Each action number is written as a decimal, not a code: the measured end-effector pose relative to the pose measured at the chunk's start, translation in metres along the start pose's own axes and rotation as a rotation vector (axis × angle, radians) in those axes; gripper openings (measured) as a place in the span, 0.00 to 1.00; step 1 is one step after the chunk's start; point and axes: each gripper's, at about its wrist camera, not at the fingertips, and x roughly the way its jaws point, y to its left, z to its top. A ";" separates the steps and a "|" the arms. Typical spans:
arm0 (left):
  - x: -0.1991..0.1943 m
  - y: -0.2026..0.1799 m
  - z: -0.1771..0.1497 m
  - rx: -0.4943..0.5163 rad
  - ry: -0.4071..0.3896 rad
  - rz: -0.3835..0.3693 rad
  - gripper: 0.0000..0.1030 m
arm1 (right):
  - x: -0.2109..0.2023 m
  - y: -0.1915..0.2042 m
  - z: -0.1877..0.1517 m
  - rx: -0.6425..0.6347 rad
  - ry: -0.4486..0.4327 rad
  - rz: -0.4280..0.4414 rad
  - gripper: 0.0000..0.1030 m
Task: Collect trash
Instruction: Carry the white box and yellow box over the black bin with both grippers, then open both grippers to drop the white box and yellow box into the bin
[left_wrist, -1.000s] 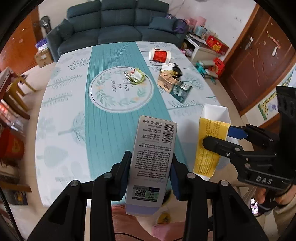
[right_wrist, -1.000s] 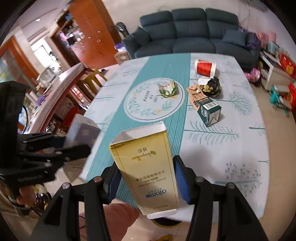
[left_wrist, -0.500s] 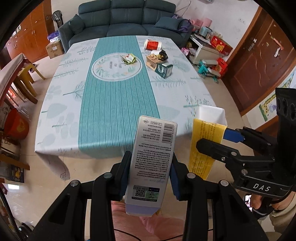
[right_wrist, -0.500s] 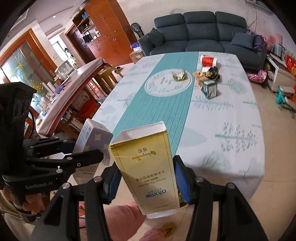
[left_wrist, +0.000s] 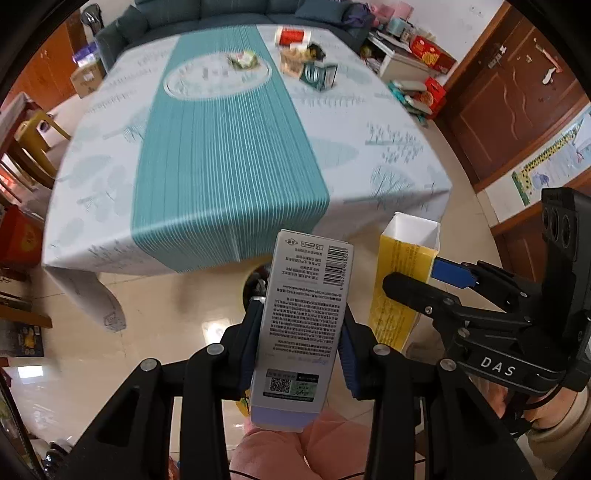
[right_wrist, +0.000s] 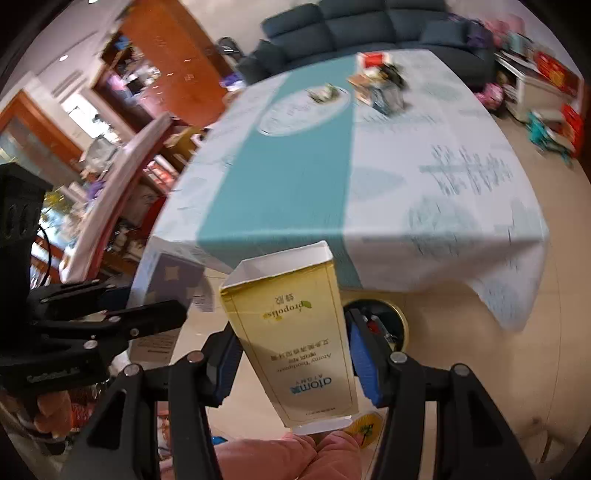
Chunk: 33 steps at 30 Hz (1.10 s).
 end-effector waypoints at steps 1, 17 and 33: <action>0.008 0.002 -0.002 0.005 0.004 -0.005 0.36 | 0.007 -0.003 -0.005 0.015 -0.004 -0.017 0.52; 0.235 0.035 -0.038 0.022 0.055 0.011 0.36 | 0.203 -0.101 -0.090 0.323 0.001 -0.146 0.53; 0.366 0.042 -0.034 0.032 0.058 0.058 0.82 | 0.331 -0.169 -0.119 0.359 0.085 -0.171 0.70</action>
